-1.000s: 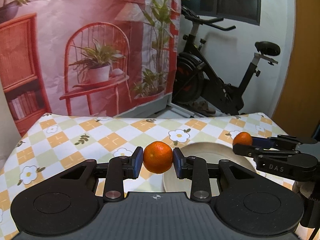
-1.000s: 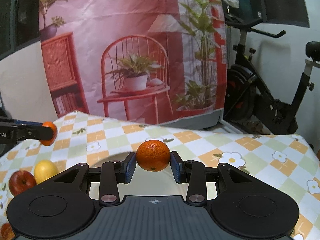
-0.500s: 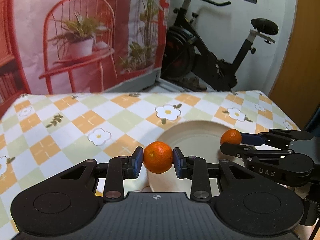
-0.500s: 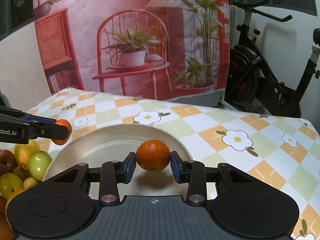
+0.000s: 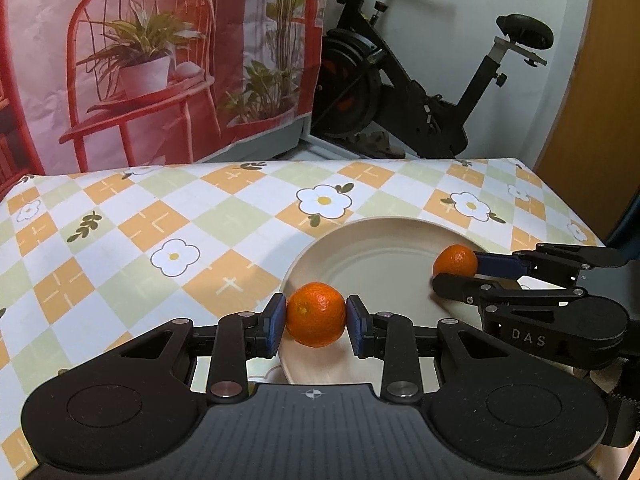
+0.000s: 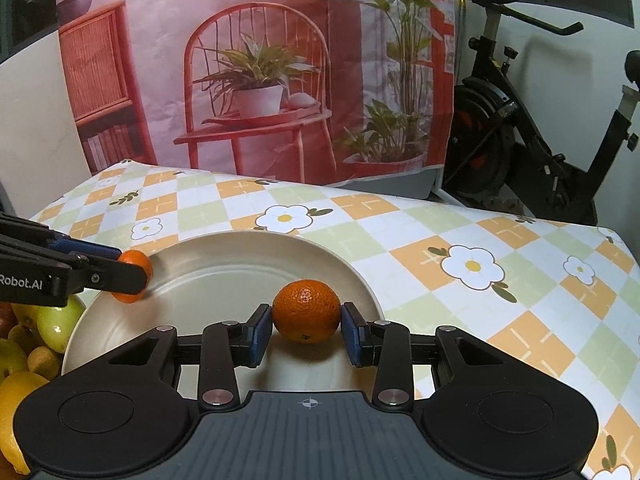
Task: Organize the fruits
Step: 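Open the left tool over the plate while the right tool releases its tangerine, then move both open tools back from the plate toward the fruit pile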
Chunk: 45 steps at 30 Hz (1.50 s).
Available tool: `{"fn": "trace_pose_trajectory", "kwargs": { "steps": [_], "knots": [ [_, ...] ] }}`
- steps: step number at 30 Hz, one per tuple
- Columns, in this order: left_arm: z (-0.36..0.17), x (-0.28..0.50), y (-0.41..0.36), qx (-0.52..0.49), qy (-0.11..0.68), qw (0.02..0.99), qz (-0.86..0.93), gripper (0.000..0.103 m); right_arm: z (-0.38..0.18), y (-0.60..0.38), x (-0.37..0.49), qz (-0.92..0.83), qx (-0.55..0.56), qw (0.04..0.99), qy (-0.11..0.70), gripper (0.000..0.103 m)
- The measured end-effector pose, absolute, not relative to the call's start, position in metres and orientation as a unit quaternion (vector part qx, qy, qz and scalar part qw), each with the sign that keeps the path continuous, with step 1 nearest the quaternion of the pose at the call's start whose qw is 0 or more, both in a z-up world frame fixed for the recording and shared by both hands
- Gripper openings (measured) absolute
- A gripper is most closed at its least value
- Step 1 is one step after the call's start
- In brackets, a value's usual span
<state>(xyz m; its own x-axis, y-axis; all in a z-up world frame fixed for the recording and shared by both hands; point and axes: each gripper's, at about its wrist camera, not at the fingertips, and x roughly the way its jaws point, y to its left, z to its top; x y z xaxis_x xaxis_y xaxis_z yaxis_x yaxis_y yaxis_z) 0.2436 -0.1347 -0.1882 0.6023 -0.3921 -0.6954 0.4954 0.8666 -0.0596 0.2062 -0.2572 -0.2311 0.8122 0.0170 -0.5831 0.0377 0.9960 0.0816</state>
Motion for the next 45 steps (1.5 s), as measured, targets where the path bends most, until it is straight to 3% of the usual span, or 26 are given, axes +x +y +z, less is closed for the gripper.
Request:
{"fn": "trace_pose_trajectory", "kwargs": {
  "steps": [9,14,36,39,43,45],
  "knots": [
    [-0.192,0.245,-0.139,0.075,0.377,0.888,-0.251,0.035,-0.230,-0.258,0.206,-0.008,0.047,0.952,0.303,0.036],
    [-0.190,0.244,-0.137,0.071,0.378,0.888,-0.251,0.035,-0.228,-0.260,0.204,-0.009,0.051,0.953,0.299,0.042],
    [-0.149,0.195,-0.090,0.052,0.315,0.927,-0.197,0.037,-0.210,-0.245,0.153,-0.019,0.100,0.956,0.276,0.043],
    [-0.144,0.184,-0.082,0.061,0.305,0.935,-0.172,0.037,-0.207,-0.238,0.144,-0.019,0.106,0.956,0.271,0.048],
    [-0.138,0.172,-0.069,0.052,0.298,0.941,-0.152,0.051,-0.202,-0.226,0.133,-0.020,0.105,0.958,0.264,0.056],
    [-0.135,0.164,-0.062,0.046,0.293,0.944,-0.143,0.052,-0.201,-0.221,0.128,-0.020,0.102,0.960,0.261,0.059]
  ]
}}
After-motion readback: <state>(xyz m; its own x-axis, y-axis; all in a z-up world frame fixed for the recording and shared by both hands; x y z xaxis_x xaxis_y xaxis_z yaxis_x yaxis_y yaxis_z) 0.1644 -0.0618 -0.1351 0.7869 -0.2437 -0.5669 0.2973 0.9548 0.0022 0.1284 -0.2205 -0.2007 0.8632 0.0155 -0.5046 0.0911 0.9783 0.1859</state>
